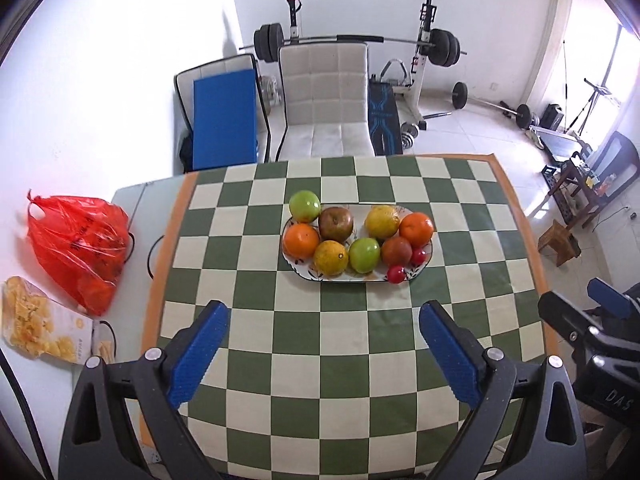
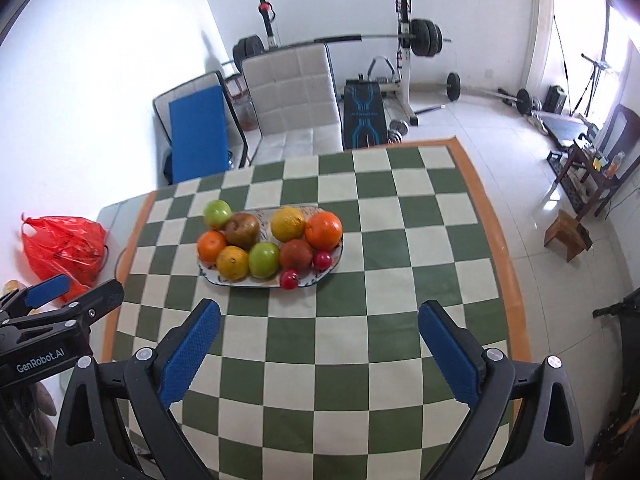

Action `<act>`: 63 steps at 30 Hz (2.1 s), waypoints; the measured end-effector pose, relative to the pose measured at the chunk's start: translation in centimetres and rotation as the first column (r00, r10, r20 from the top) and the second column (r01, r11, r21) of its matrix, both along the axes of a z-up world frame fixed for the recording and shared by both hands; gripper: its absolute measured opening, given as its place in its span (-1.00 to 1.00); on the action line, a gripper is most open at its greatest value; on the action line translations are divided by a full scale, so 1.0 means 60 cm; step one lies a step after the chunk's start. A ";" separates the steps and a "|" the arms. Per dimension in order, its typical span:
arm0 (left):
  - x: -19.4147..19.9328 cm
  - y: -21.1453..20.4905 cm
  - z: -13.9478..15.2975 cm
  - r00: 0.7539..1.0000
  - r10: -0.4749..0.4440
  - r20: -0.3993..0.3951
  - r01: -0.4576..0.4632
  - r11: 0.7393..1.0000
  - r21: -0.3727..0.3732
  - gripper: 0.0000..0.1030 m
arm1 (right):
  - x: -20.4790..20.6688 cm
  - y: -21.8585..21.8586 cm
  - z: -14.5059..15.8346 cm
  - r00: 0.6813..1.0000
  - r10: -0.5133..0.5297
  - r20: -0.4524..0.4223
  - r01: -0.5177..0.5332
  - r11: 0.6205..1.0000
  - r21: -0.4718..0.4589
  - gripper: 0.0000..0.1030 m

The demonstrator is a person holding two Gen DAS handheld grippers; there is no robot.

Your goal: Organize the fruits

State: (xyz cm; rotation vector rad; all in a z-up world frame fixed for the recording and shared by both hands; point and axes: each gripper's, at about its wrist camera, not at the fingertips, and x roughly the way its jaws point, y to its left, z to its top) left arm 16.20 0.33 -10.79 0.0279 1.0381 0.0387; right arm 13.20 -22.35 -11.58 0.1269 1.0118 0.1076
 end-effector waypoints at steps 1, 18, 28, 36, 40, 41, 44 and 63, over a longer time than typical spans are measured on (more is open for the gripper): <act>-0.008 0.000 0.009 1.000 -0.005 0.003 0.005 1.000 -0.007 0.90 | -0.013 0.000 0.021 1.000 0.003 0.009 -0.003 1.000 0.008 0.96; -0.097 0.014 0.119 0.997 0.009 0.070 -0.004 0.998 -0.070 0.90 | -0.145 0.002 0.225 0.991 -0.011 0.137 0.008 1.000 0.020 0.96; -0.104 0.011 0.132 0.997 0.015 0.081 -0.009 0.997 -0.075 0.90 | -0.162 0.005 0.250 0.990 -0.006 0.144 0.005 1.000 0.004 0.97; -0.095 0.014 0.131 0.995 0.037 0.094 -0.030 0.997 -0.076 0.90 | -0.145 0.016 0.231 0.992 0.009 0.125 -0.009 1.000 0.000 0.98; -0.075 0.016 0.119 0.993 0.048 0.109 -0.041 0.997 -0.072 0.97 | -0.127 0.017 0.205 0.993 0.000 0.119 0.002 1.000 -0.017 0.98; -0.069 0.016 0.115 0.992 0.053 0.113 -0.046 0.997 -0.065 0.98 | -0.122 0.018 0.199 0.993 -0.003 0.117 0.006 1.000 -0.023 0.98; -0.054 0.021 0.099 0.991 0.060 0.124 -0.053 0.997 -0.055 0.98 | -0.105 0.017 0.179 0.993 -0.010 0.115 0.013 1.000 -0.027 0.98; 0.011 0.014 0.005 0.998 0.050 0.049 -0.049 0.999 -0.015 0.99 | -0.008 0.014 0.041 0.998 -0.015 0.054 0.019 0.997 -0.072 0.98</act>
